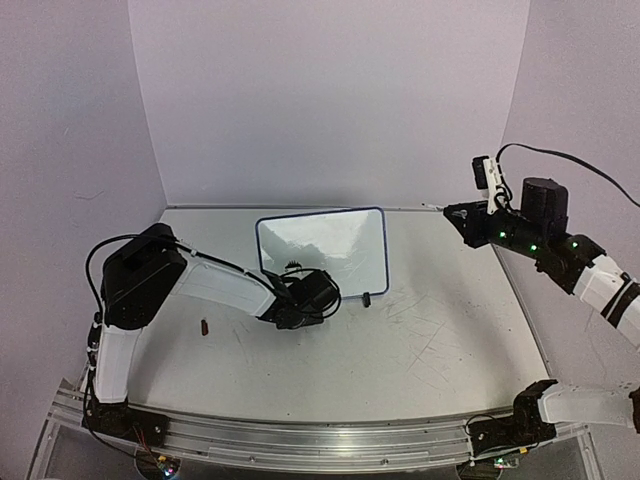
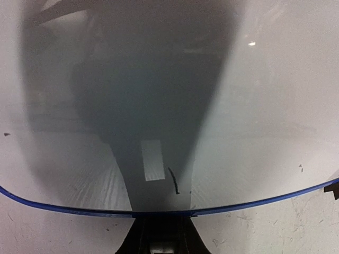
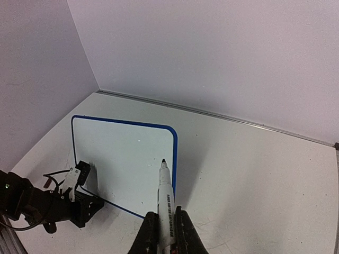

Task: Write a sentence on the whiteboard
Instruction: Move the whiteboard stand to the center of the board.

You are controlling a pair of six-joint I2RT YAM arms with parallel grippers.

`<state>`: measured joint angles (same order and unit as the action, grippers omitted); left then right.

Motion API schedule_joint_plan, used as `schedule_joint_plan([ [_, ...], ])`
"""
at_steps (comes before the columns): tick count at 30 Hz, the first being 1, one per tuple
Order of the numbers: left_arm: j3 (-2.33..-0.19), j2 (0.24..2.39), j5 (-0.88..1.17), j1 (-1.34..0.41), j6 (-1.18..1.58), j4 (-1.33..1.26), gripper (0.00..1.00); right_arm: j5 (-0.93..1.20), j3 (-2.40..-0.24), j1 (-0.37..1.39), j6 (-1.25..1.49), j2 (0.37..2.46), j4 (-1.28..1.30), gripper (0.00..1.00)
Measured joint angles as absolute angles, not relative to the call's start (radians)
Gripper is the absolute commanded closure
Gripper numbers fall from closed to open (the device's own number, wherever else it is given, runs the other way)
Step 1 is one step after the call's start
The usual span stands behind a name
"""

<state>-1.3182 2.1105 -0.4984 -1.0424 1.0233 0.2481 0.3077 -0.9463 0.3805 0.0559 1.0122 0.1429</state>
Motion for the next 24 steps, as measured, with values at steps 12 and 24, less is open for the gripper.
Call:
schedule_joint_plan([
  [12,-1.414,2.161,-0.548,-1.116,1.009,0.342,0.40,0.339,-0.946,0.381,0.056,1.014,0.121,1.00],
  [24,-1.228,1.790,-0.459,-1.140,0.738,0.336,0.13,0.386,-0.950,0.414,0.053,1.089,0.118,1.00],
])
